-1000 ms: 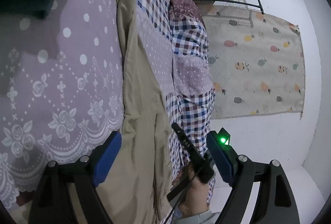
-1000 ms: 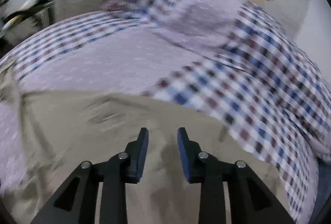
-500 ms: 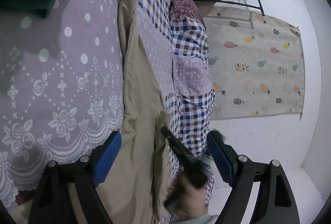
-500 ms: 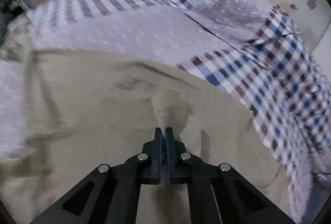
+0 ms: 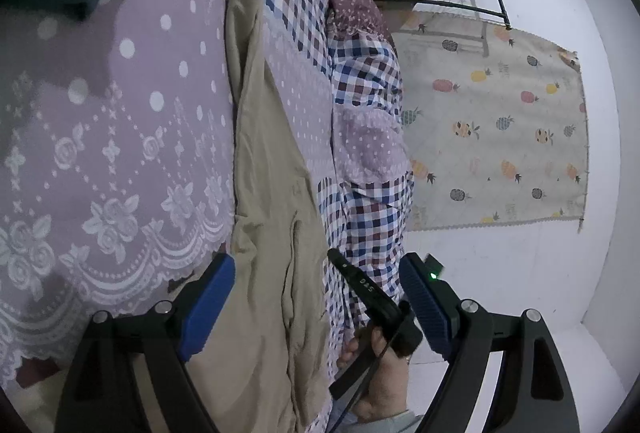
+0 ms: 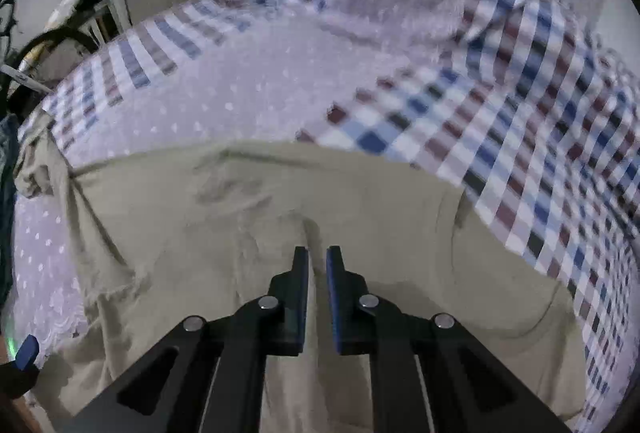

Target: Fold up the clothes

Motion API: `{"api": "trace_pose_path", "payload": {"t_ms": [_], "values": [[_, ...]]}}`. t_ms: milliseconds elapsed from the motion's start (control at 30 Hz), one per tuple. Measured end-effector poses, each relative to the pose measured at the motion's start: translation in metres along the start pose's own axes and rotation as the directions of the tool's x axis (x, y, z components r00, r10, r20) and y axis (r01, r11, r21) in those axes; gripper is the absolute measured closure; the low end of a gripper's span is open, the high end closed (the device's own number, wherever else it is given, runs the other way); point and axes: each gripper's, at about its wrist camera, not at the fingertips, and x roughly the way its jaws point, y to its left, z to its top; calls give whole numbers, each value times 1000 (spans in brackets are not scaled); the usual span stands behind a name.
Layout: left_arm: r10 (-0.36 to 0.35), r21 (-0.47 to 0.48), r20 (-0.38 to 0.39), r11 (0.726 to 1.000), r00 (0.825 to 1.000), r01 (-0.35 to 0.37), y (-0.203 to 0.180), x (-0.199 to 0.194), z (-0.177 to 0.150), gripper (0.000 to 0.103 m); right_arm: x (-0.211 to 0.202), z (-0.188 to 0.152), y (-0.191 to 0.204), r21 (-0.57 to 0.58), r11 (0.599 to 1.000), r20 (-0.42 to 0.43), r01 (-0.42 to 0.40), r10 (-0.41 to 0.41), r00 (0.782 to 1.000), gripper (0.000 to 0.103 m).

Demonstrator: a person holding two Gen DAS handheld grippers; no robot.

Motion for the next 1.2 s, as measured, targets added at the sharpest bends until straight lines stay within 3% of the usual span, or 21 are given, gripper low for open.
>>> {"api": "trace_pose_path", "payload": {"t_ms": [67,133,300,467,533,567,600,633,833,967,1200], "values": [[1,8,-6,1000,1000,-1,-1,1,-1,17,-12,-6,14,-53,999,69,10,-6,998,79],[1,11,-7,1000,1000,-1,-1,0,-2,17,-15,-12,34,-138,990,96,-3,16,995,76],[-1,7,-1,1000,1000,1,0,-3,-1,17,14,-12,63,-254,965,64,60,-45,997,75],[0,2,-6,1000,1000,0,1,-3,0,17,47,-14,68,-269,958,25,99,-95,995,76],[-3,-3,-7,1000,1000,3,2,-4,1,17,55,-14,70,-284,951,23,119,-117,993,78],[-4,-5,-6,1000,1000,4,2,-4,1,17,55,-13,71,-285,950,31,129,-125,992,87],[-6,-9,-3,1000,1000,6,2,-5,2,17,52,-12,70,-268,955,38,125,-119,992,96],[-7,-11,-1,1000,1000,7,3,-6,2,17,48,-11,68,-251,960,44,120,-113,993,99],[-9,-20,6,1000,1000,9,3,-7,3,17,7,-7,75,-231,973,80,9,10,997,99],[-8,-28,19,1000,1000,8,5,-11,5,17,-28,-12,99,-286,956,88,-71,100,991,99],[-7,-34,31,999,999,8,7,-13,8,17,-41,-46,149,-359,917,-11,-177,186,983,98]]}}
